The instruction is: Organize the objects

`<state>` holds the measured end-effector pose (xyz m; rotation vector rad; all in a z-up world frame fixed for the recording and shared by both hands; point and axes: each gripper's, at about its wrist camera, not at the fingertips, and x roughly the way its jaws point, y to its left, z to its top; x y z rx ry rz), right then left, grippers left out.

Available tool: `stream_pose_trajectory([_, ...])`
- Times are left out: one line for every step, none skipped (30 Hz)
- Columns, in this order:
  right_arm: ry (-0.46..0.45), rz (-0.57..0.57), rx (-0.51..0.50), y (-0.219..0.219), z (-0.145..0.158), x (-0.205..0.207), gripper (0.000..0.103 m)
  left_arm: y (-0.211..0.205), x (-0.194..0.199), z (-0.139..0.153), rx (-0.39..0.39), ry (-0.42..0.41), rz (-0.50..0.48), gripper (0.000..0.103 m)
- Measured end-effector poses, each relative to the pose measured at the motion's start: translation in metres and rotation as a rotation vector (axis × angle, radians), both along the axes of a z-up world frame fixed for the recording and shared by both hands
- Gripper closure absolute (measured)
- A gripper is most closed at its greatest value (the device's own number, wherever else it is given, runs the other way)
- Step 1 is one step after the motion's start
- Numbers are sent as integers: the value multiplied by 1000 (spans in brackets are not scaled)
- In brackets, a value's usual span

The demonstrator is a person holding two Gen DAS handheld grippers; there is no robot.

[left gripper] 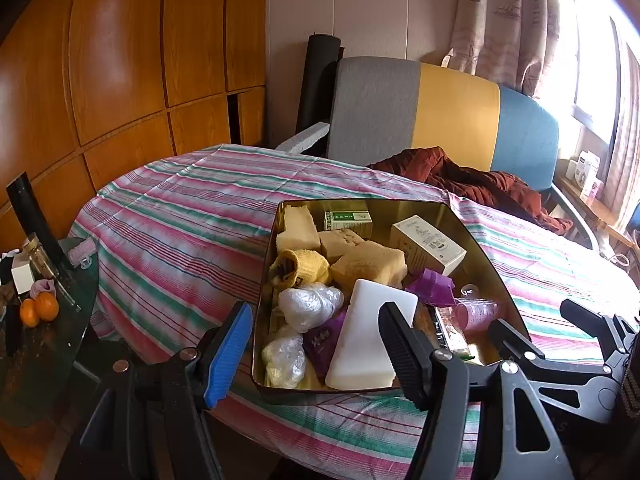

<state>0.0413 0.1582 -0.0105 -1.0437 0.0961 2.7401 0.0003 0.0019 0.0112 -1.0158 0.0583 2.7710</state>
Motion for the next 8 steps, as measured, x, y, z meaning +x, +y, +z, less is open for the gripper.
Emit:
stream_pose_trajectory([-2,0,0,0,-1,0,0,0,0,-1,-6,0,2,36])
stream_pose_trajectory([-3,1,0,-1,-1,-1,0,-1,-1,-1,-9,3,4,38])
stream_pose_trajectory([-4,1,0,0,-1,-1,0,-1,-1,-2,-7,7,5,43])
stream_pose_trajectory([-4,2,0,-1,-2,-1,0,-1,-1,-2,-6,9,4,45])
stream_pose_trajectory([-5,2,0,0,-2,-1,0,-1,-2,-2,-6,9,3,47])
stream_pose_trajectory([-5,1,0,-1,-2,-1,0,-1,-2,-3,-7,6,4,47])
stream_pose_trajectory([-5,1,0,0,-2,-1,0,-2,-2,-3,-5,3,4,47])
stream_pose_trajectory([-5,1,-1,-1,-2,-1,0,-2,-3,-4,-3,-2,2,47])
